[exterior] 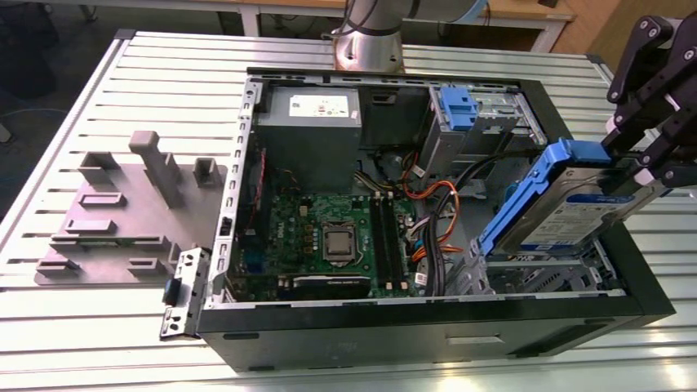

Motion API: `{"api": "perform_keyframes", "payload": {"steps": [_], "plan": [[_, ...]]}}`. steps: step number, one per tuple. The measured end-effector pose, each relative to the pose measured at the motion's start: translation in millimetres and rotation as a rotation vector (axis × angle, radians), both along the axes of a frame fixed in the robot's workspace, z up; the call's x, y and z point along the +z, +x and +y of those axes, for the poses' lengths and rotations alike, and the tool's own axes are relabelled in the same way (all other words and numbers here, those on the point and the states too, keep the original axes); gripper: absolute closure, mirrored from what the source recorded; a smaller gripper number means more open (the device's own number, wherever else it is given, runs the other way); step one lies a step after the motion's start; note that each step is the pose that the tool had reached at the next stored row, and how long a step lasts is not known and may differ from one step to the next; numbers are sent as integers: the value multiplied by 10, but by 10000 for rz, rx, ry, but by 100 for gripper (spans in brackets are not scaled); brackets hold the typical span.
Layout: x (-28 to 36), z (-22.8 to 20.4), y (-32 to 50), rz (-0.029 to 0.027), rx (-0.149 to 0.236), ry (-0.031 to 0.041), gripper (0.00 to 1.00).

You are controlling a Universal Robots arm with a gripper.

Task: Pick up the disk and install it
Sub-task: 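Insert the disk into the insertion slot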

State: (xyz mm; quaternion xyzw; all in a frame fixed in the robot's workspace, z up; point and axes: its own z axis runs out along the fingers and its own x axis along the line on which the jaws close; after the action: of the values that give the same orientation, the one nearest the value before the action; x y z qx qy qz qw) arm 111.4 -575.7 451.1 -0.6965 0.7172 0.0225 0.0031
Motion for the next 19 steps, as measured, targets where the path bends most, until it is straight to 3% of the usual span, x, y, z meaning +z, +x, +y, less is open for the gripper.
{"api": "perform_keyframes", "payload": {"steps": [6,19], "plan": [[-32,0,0,0,0,2,65],[-262,0,0,0,0,2,65]]}}
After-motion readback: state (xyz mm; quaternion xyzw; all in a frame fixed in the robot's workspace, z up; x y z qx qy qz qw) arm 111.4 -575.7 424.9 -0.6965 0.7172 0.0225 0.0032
